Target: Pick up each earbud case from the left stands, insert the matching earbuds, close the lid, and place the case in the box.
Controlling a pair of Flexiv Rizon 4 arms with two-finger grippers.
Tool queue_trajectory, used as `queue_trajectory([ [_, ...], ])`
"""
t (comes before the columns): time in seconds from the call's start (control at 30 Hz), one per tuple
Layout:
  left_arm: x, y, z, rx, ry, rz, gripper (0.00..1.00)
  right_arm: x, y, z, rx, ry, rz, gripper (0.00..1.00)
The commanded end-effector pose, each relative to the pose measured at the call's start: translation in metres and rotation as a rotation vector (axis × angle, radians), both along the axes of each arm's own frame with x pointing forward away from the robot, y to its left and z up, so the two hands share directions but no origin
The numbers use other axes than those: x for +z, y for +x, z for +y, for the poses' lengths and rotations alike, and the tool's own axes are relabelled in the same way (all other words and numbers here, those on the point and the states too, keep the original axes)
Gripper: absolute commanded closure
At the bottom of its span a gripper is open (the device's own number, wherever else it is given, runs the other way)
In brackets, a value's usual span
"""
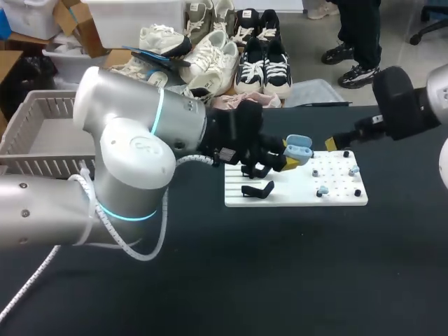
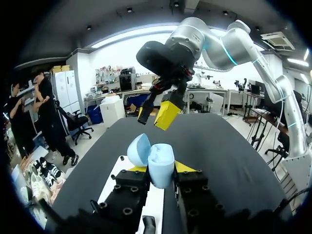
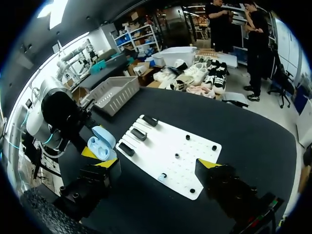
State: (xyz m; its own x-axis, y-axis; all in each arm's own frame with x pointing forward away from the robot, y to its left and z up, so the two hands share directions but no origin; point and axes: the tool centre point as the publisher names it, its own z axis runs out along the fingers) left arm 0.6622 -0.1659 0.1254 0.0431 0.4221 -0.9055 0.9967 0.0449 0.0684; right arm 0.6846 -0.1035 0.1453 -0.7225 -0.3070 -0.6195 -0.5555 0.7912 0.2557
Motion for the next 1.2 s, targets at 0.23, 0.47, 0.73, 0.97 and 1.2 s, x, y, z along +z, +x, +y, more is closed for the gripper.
queue_trajectory([
  [0.23, 0.019, 0.01, -0.003, -0.006, -0.164, -0.025, 1.0, -0.006, -0.027, -0.027, -0.153, -0.064, 0.018, 0.0],
  [0.47, 0.027, 0.016, -0.008, -0.016, -0.248, 0.033, 1.0, -0.015, -0.033, -0.037, -0.183, -0.068, 0.047, 0.0],
  [0.73, 0.024, 0.018, -0.006, -0.021, -0.241, -0.003, 1.0, -0.018, -0.032, -0.043, -0.201, -0.075, 0.061, 0.0],
  [0.97, 0.019, 0.021, -0.005, -0.017, -0.231, -0.016, 1.0, -0.016, -0.028, -0.044, -0.202, -0.084, 0.062, 0.0],
  [1.2, 0.015, 0.023, -0.001, -0.017, -0.225, -0.019, 1.0, -0.016, -0.023, -0.045, -0.202, -0.088, 0.066, 0.0],
])
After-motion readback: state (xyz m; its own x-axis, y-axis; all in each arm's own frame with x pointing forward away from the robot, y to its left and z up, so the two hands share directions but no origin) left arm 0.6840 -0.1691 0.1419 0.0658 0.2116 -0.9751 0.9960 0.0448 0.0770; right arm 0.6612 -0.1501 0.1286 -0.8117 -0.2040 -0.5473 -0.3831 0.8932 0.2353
